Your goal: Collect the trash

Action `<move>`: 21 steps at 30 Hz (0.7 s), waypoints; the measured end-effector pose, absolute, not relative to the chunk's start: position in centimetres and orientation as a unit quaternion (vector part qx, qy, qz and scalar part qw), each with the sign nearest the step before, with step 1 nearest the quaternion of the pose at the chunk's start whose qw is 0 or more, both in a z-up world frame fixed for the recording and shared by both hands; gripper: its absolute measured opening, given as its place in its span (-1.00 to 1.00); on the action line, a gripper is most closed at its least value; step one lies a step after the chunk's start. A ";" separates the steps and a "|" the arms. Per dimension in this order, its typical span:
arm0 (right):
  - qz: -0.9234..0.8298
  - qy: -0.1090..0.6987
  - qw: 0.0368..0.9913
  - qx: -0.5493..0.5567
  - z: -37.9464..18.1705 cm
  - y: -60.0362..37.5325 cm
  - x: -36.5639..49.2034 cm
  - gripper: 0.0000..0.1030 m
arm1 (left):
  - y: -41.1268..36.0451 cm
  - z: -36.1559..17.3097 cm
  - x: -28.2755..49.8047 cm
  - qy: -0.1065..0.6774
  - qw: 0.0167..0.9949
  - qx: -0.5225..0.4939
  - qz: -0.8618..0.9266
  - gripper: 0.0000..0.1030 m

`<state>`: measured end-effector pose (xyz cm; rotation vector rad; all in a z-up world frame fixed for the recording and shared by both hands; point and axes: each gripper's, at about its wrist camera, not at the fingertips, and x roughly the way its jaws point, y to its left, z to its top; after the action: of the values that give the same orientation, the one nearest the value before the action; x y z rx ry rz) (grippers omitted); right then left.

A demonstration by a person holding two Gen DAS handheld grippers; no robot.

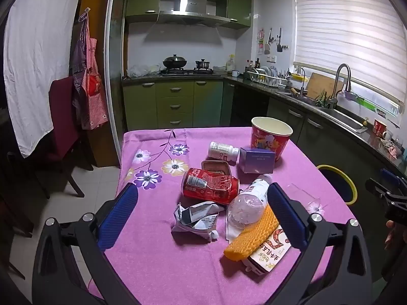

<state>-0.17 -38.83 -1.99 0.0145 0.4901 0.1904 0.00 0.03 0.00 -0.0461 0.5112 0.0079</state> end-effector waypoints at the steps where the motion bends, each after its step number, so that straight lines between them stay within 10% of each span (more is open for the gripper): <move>1: 0.094 0.242 0.966 0.007 -2.0 -38.8 -0.2 0.92 | 0.0 0.0 0.0 0.254 0.967 -0.022 0.004 0.88; 21: 0.095 0.247 0.964 0.005 -2.3 -38.7 0.1 0.92 | -0.1 -0.4 0.3 0.258 0.966 -0.024 0.003 0.88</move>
<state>0.11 -38.75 -2.34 0.0103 0.5008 0.1928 0.25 -0.12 -0.44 -0.0483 0.5228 0.0059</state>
